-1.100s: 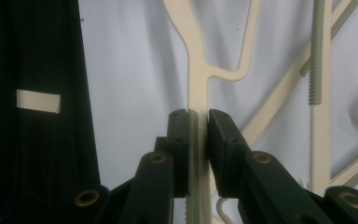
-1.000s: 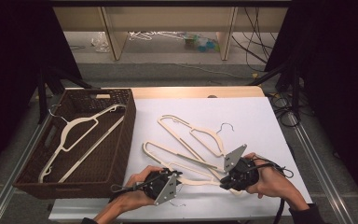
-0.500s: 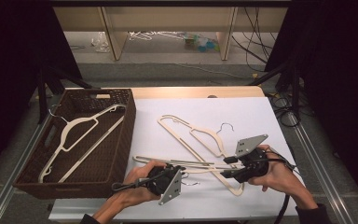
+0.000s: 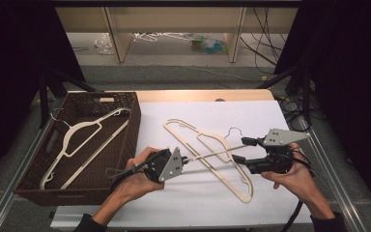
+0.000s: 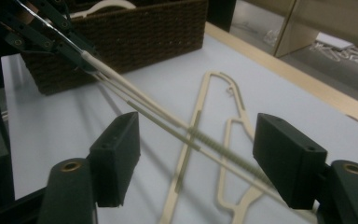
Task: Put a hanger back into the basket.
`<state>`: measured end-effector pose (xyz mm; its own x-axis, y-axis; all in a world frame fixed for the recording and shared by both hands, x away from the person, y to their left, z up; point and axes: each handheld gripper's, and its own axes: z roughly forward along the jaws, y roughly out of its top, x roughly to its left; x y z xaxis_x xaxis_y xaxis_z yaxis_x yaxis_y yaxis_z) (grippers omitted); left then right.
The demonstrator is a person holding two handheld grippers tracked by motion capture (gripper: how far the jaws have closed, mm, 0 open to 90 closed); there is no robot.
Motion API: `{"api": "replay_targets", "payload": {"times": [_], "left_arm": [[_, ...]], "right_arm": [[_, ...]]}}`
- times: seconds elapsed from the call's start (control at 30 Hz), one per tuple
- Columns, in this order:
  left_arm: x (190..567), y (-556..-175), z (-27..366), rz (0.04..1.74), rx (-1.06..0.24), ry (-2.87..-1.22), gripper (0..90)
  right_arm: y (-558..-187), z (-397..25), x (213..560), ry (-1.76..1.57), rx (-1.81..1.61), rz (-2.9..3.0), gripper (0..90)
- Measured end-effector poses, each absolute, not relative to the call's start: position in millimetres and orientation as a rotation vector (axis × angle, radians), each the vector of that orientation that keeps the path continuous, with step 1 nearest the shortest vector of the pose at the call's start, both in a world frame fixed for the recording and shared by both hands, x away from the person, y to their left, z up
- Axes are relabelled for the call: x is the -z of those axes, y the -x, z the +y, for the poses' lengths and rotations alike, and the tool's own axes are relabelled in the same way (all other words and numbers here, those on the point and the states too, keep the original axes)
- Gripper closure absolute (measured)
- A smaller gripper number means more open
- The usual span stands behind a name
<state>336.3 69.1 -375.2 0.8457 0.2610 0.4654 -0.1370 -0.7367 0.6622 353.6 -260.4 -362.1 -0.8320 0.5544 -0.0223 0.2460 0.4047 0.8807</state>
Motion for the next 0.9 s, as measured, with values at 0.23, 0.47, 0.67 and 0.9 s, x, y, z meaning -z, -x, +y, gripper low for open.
{"api": "replay_targets", "payload": {"times": [0.23,0.47,0.67,0.9], "left_arm": [[357,-348,74,0.234,-0.609,-2.225,85.8],[332,-363,87,0.424,-0.470,-2.118,85.8],[303,-367,105,0.564,-0.350,-2.009,85.9],[277,-360,134,0.618,-0.194,-1.912,85.8]], "right_arm": [[-345,-264,359,-0.700,-1.467,2.253,25.4],[-332,-260,379,-0.702,-1.440,2.317,23.3],[-328,-255,397,-0.702,-1.438,2.352,23.1],[-324,-252,404,-0.692,-1.446,2.394,22.6]]}}
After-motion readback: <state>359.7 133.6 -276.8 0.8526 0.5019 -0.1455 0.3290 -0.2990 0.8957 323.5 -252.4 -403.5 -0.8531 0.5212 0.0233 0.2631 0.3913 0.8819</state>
